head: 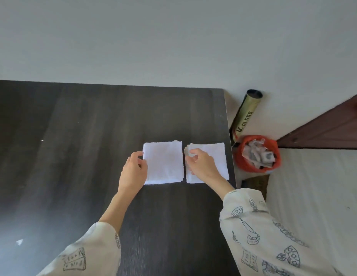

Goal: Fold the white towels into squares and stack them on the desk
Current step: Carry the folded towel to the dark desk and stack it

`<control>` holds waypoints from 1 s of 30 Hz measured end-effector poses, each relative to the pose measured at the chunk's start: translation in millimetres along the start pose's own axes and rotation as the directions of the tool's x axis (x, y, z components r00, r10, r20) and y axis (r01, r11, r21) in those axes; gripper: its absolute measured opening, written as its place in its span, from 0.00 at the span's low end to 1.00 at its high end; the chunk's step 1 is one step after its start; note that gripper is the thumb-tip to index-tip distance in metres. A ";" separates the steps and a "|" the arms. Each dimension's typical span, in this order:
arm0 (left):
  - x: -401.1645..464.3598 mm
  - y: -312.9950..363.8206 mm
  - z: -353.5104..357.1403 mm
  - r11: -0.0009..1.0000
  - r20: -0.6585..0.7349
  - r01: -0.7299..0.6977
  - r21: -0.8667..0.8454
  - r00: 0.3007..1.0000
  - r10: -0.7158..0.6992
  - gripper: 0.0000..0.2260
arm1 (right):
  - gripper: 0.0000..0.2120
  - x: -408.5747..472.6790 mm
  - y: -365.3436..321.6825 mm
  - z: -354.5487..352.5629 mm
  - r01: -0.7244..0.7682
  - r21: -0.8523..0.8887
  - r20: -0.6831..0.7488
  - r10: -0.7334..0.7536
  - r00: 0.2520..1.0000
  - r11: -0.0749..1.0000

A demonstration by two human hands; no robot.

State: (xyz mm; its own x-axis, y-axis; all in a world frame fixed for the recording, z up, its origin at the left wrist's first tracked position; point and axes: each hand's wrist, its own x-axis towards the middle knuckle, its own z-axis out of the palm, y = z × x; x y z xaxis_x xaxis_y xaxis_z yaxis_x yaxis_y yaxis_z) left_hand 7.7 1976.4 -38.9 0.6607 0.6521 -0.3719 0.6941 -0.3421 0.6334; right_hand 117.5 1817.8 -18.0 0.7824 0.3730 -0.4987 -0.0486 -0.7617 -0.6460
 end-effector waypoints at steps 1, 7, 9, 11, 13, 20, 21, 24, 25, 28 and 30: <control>-10.8 5.7 1.0 0.999 0.032 -0.014 -0.046 0.999 0.015 0.14 | 0.16 -8.5 4.3 -6.1 -0.002 0.052 -0.010 0.002 1.000 0.999; -83.8 48.6 38.6 0.983 0.279 -0.151 -0.103 0.944 0.175 0.12 | 0.16 -88.2 64.8 -58.2 -0.007 0.225 -0.057 0.021 0.998 0.974; -114.7 68.4 58.4 0.971 0.303 -0.221 -0.088 0.923 0.237 0.11 | 0.15 -126.2 98.3 -81.5 -0.019 0.276 -0.087 0.045 0.995 0.961; -152.6 88.7 84.4 0.951 0.327 -0.291 -0.105 0.893 0.309 0.09 | 0.14 -167.5 140.0 -107.1 -0.019 0.323 -0.135 0.066 0.989 0.946; -196.0 111.3 117.4 0.924 0.386 -0.358 -0.131 0.841 0.380 0.08 | 0.13 -211.2 190.3 -132.4 -0.023 0.398 -0.204 0.113 0.972 0.917; -373.3 203.7 272.9 0.811 0.596 -0.545 -0.212 0.586 0.550 0.08 | 0.07 -388.5 369.0 -222.6 -0.017 0.551 -0.466 0.325 0.823 0.834; -400.5 219.0 294.5 0.783 0.626 -0.572 -0.244 0.524 0.578 0.07 | 0.06 -414.0 390.7 -234.0 -0.018 0.573 -0.496 0.364 0.788 0.820; -479.6 260.9 354.8 0.678 0.698 -0.665 -0.312 0.324 0.638 0.08 | 0.04 -487.9 452.8 -262.4 -0.026 0.636 -0.553 0.479 0.682 0.771; -505.5 274.7 372.6 0.640 0.723 -0.697 -0.323 0.254 0.642 0.08 | 0.05 -510.3 472.5 -270.7 -0.026 0.657 -0.565 0.514 0.646 0.754; -577.5 307.4 424.2 0.494 0.764 -0.784 -0.375 0.040 0.644 0.07 | 0.07 -570.9 529.3 -290.4 0.008 0.717 -0.599 0.610 0.519 0.697; -622.4 321.0 455.1 0.395 0.776 -0.818 -0.418 -0.096 0.623 0.07 | 0.07 -605.4 562.4 -300.5 0.031 0.743 -0.611 0.660 0.437 0.668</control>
State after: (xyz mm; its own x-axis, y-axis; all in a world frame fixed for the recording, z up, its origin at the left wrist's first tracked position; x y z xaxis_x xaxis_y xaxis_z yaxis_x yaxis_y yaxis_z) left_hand -50.6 1152.8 87.0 0.5912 -0.8007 -0.0966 -0.3854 -0.3857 0.8383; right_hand -196.9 1004.4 94.2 0.6895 -0.6632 -0.2912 -0.4698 -0.1035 -0.8767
